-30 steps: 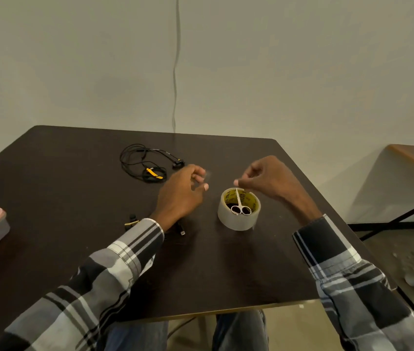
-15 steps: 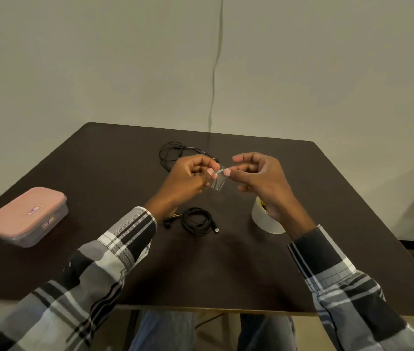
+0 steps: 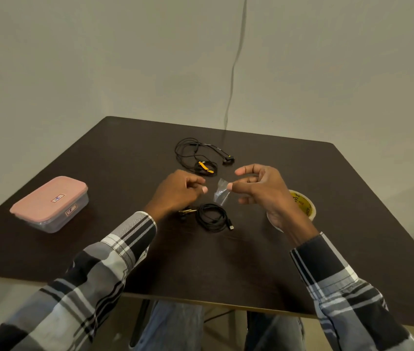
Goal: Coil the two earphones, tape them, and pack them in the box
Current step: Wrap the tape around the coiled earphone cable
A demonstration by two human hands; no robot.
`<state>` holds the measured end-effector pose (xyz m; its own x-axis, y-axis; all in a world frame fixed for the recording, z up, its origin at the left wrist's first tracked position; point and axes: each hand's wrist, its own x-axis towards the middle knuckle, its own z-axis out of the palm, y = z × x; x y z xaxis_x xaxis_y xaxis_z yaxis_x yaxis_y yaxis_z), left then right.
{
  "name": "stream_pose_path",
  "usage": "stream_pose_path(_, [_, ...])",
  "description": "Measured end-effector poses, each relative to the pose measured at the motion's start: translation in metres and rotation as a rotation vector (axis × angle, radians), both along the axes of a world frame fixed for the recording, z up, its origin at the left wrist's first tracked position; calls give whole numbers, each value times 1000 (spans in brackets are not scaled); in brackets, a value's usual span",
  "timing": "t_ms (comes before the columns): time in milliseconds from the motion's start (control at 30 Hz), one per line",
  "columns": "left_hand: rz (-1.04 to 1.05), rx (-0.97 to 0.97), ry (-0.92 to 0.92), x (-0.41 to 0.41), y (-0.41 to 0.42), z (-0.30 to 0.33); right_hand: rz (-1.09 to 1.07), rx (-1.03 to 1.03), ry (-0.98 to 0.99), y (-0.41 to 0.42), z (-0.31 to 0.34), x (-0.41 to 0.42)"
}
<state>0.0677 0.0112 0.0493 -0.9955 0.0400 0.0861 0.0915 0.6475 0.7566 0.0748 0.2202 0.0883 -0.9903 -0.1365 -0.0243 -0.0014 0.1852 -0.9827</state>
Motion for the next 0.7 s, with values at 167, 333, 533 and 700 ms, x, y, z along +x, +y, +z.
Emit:
stream_pose_path(167, [-84, -475, -51, 1, 10, -2, 7, 36, -30, 3, -14, -3])
stream_pose_path(333, [-30, -546, 80, 5, 20, -13, 13, 68, -23, 1, -27, -3])
stream_pose_path(533, [13, -479, 192, 13, 24, -23, 15, 5, -15, -7, -39, -3])
stream_pose_path(700, [7, -476, 230, 16, 25, -24, -5, 20, 20, -12, -47, -6])
